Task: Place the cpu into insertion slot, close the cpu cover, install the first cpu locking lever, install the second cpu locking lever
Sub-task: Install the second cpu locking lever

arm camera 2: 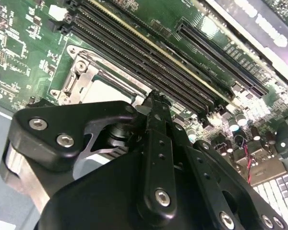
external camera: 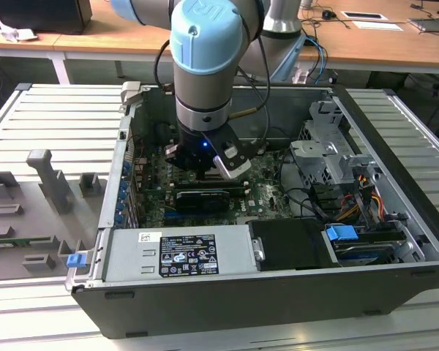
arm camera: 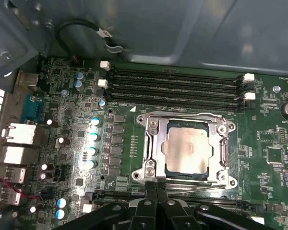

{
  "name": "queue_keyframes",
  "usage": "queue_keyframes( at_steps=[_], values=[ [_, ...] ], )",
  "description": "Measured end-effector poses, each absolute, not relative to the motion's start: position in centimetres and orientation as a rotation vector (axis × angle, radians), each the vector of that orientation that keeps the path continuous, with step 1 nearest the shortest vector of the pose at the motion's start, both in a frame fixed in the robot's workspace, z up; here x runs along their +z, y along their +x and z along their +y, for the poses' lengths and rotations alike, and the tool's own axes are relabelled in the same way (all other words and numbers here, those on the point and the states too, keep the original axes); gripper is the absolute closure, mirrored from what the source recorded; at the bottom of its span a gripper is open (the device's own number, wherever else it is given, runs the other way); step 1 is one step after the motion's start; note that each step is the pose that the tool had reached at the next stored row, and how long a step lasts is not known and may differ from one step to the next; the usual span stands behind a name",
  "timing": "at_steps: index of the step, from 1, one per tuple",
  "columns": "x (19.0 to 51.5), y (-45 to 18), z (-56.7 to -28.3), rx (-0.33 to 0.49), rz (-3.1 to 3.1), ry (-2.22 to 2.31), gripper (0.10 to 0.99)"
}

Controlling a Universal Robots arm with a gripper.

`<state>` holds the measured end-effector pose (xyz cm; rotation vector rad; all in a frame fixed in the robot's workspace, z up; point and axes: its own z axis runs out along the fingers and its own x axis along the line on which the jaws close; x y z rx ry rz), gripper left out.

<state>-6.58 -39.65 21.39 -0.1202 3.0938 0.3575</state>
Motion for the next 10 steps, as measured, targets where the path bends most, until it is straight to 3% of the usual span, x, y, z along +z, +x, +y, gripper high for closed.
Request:
queue_keyframes(
  at_steps=[10],
  values=[
    [20.59, -7.15, -40.11, 0.451, 3.079, -0.118, 0.980]
  ],
)
